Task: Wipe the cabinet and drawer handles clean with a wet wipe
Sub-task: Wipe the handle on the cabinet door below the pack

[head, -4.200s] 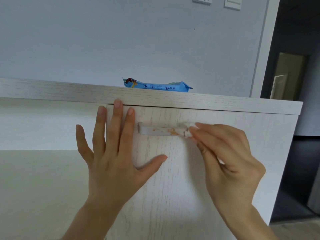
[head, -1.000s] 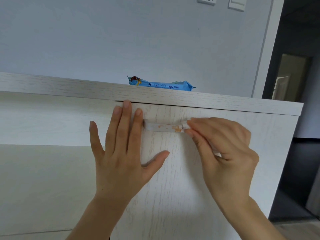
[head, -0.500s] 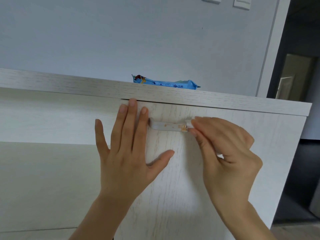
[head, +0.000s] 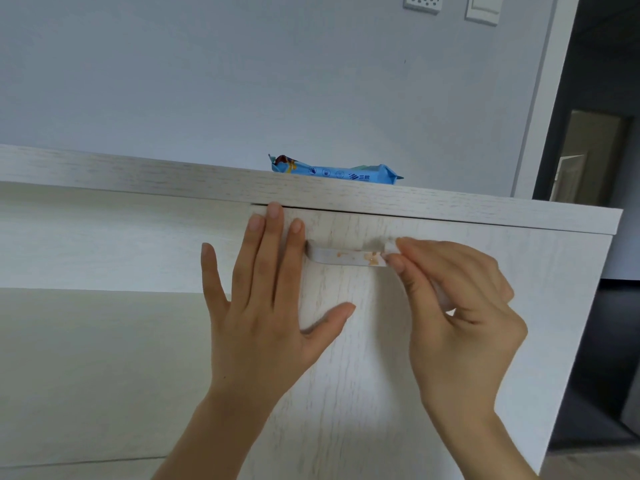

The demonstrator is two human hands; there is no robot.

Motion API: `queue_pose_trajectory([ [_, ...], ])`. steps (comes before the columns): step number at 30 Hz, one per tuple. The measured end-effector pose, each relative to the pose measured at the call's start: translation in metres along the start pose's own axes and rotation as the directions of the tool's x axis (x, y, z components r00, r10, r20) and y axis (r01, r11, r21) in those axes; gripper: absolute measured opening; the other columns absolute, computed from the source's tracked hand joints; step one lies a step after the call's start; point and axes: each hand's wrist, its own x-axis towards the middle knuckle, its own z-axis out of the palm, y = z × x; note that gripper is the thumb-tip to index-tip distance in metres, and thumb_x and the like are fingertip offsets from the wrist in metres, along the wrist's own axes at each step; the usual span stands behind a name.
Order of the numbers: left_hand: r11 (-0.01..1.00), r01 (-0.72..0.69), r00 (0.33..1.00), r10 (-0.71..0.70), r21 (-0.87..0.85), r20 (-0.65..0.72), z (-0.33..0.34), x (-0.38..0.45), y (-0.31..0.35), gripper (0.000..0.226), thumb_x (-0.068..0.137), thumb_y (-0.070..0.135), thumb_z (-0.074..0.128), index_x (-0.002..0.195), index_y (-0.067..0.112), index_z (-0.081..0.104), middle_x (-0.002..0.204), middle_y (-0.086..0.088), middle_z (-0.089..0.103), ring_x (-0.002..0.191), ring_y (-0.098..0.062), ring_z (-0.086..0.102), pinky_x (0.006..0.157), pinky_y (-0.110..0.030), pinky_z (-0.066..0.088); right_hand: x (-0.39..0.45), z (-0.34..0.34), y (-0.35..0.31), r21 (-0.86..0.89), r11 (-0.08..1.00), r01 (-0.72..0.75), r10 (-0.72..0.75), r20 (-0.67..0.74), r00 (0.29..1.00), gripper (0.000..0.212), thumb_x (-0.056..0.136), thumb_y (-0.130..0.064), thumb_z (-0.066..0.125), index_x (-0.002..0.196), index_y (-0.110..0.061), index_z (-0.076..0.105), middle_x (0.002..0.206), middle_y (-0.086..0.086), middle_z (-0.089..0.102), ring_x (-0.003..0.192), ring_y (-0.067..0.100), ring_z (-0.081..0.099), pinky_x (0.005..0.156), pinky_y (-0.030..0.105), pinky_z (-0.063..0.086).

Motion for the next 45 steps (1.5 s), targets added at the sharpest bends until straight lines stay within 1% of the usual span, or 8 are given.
queue_pose_trajectory([
  [11,1.000,0.003,1.000,-0.003,-0.009,0.018,-0.002,0.001,0.001,0.084,0.090,0.067,0.044,0.143,0.003,0.032,0.152,-0.014,0.024,0.141,-0.027,0.025,0.113,-0.059,0.016,-0.005,-0.005,-0.002,-0.015,0.999,-0.052,0.051,-0.034,0.998,0.021,0.082,-0.010,0.070,0.098,-0.022,0.066,0.100,-0.013,0.065,0.097,0.013,0.061,0.083,0.054,0.046],
  [16,1.000,0.011,1.000,-0.011,-0.015,0.015,0.000,0.001,0.000,0.083,0.089,0.066,0.045,0.144,0.004,0.032,0.152,-0.012,0.023,0.142,-0.026,0.025,0.113,-0.059,0.015,-0.003,0.002,-0.003,-0.011,0.999,0.034,-0.033,0.033,0.999,0.017,0.085,-0.014,0.068,0.099,-0.023,0.066,0.103,-0.013,0.065,0.100,0.009,0.060,0.087,0.044,0.044],
  [23,1.000,0.019,1.000,-0.018,-0.011,0.024,0.000,0.002,0.001,0.084,0.090,0.067,0.043,0.144,0.004,0.033,0.152,-0.013,0.025,0.142,-0.025,0.024,0.113,-0.058,0.014,-0.004,0.002,-0.001,-0.031,0.999,0.008,-0.008,0.001,1.000,0.021,0.084,-0.013,0.069,0.100,-0.025,0.064,0.104,-0.018,0.062,0.100,0.004,0.058,0.086,0.047,0.044],
  [28,0.999,0.022,0.999,-0.022,-0.028,0.024,-0.002,0.001,0.001,0.084,0.089,0.067,0.045,0.144,0.005,0.032,0.152,-0.011,0.024,0.142,-0.024,0.024,0.114,-0.058,0.014,-0.010,0.002,-0.007,0.039,0.994,-0.105,0.107,-0.059,0.992,0.024,0.081,-0.013,0.070,0.099,-0.029,0.064,0.103,-0.021,0.062,0.103,0.001,0.058,0.089,0.050,0.044],
  [32,0.999,0.023,1.000,-0.022,-0.045,0.019,-0.001,0.001,0.000,0.083,0.089,0.066,0.045,0.143,0.005,0.033,0.152,-0.012,0.025,0.142,-0.024,0.024,0.114,-0.058,0.013,-0.009,0.008,-0.010,-0.013,0.999,-0.050,0.050,-0.042,0.998,0.025,0.082,-0.014,0.070,0.100,-0.030,0.063,0.104,-0.021,0.062,0.104,-0.002,0.055,0.091,0.046,0.041],
  [38,0.999,0.019,1.000,-0.018,-0.048,0.017,-0.001,0.002,0.000,0.083,0.089,0.066,0.045,0.144,0.005,0.032,0.151,-0.012,0.025,0.142,-0.025,0.024,0.114,-0.058,0.013,-0.007,0.010,-0.010,-0.099,0.995,0.032,-0.035,-0.035,0.999,0.023,0.082,-0.014,0.071,0.099,-0.028,0.063,0.103,-0.018,0.062,0.098,0.006,0.058,0.089,0.057,0.037],
  [42,0.999,0.028,0.999,-0.027,-0.045,0.023,-0.002,0.002,0.000,0.082,0.089,0.066,0.045,0.143,0.005,0.033,0.151,-0.012,0.027,0.142,-0.024,0.025,0.114,-0.057,0.012,-0.005,0.010,-0.011,-0.100,0.995,0.020,-0.022,-0.023,1.000,0.025,0.082,-0.014,0.071,0.099,-0.030,0.063,0.102,-0.018,0.064,0.098,0.006,0.058,0.090,0.061,0.036],
  [45,0.999,0.028,0.999,-0.027,-0.036,0.030,-0.003,0.003,0.001,0.082,0.089,0.067,0.043,0.143,0.005,0.032,0.150,-0.013,0.027,0.141,-0.024,0.025,0.114,-0.057,0.012,-0.003,0.003,-0.010,-0.028,0.994,-0.106,0.104,-0.063,0.993,0.028,0.084,-0.019,0.071,0.097,-0.041,0.060,0.100,-0.031,0.060,0.099,-0.005,0.055,0.094,0.060,0.037],
])
